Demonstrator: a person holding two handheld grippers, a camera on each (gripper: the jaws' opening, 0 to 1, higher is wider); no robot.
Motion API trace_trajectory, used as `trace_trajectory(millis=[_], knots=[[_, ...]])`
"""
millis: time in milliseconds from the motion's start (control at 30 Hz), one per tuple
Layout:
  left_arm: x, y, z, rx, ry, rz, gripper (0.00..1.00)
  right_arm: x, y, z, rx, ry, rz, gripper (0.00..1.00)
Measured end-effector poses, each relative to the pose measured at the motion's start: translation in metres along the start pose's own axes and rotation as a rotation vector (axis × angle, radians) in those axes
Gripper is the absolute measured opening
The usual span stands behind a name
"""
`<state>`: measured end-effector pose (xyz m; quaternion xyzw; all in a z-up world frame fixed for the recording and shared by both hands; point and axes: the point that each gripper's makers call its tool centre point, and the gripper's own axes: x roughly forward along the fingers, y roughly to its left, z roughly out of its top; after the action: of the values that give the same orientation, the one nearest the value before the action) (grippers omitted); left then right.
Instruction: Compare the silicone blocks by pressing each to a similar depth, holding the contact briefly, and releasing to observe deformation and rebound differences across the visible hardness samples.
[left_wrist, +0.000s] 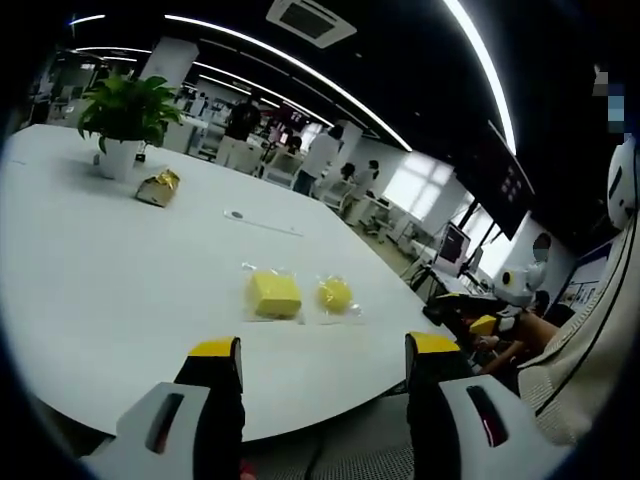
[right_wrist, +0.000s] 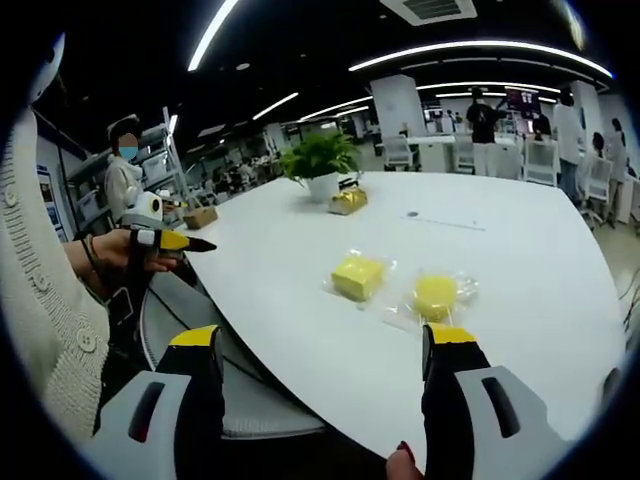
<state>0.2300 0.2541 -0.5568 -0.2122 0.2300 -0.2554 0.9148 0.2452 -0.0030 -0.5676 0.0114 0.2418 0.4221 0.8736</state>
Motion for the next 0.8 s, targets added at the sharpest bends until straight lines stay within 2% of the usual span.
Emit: trace_trajectory(millis=[800], knots=[[-0.0001, 0.0023, -0.0047, -0.003, 0.02, -0.005, 0.68, 0.0029, -0.0026, -0.0036, 0.017, 0.01, -0.002, 0.77]])
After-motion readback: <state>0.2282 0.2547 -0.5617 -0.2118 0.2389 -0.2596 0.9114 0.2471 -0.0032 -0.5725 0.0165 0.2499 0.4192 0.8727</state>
